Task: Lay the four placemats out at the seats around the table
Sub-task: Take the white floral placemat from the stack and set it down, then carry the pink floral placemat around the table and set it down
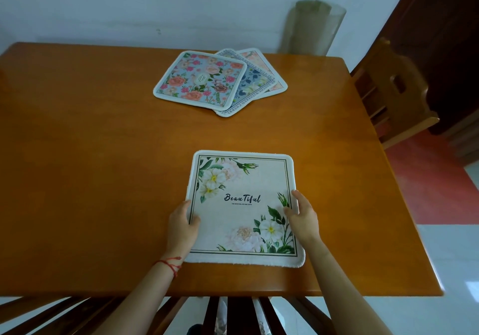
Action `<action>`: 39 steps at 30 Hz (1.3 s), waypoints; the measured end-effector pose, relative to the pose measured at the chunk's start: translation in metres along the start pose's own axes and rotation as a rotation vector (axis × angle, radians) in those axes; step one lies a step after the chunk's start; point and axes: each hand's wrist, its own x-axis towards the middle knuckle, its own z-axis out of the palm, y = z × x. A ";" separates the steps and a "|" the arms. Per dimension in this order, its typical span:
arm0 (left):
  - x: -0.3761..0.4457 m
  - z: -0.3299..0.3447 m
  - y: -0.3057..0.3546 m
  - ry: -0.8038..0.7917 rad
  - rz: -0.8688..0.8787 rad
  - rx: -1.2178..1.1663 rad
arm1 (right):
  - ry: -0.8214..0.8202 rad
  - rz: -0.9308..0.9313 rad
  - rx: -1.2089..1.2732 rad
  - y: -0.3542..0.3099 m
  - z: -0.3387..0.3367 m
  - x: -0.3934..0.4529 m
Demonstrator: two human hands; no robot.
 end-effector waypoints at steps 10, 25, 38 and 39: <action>-0.023 -0.004 0.016 -0.146 0.339 0.442 | -0.034 -0.229 -0.473 -0.007 0.004 -0.034; -0.091 -0.012 0.066 -0.078 0.583 0.677 | 0.177 -0.489 -0.660 -0.017 -0.057 -0.109; -0.173 0.068 0.140 -0.151 0.719 0.675 | 0.271 -0.300 -0.659 0.065 -0.164 -0.170; -0.178 0.075 0.147 -0.173 0.739 0.668 | 0.313 -0.299 -0.665 0.072 -0.171 -0.174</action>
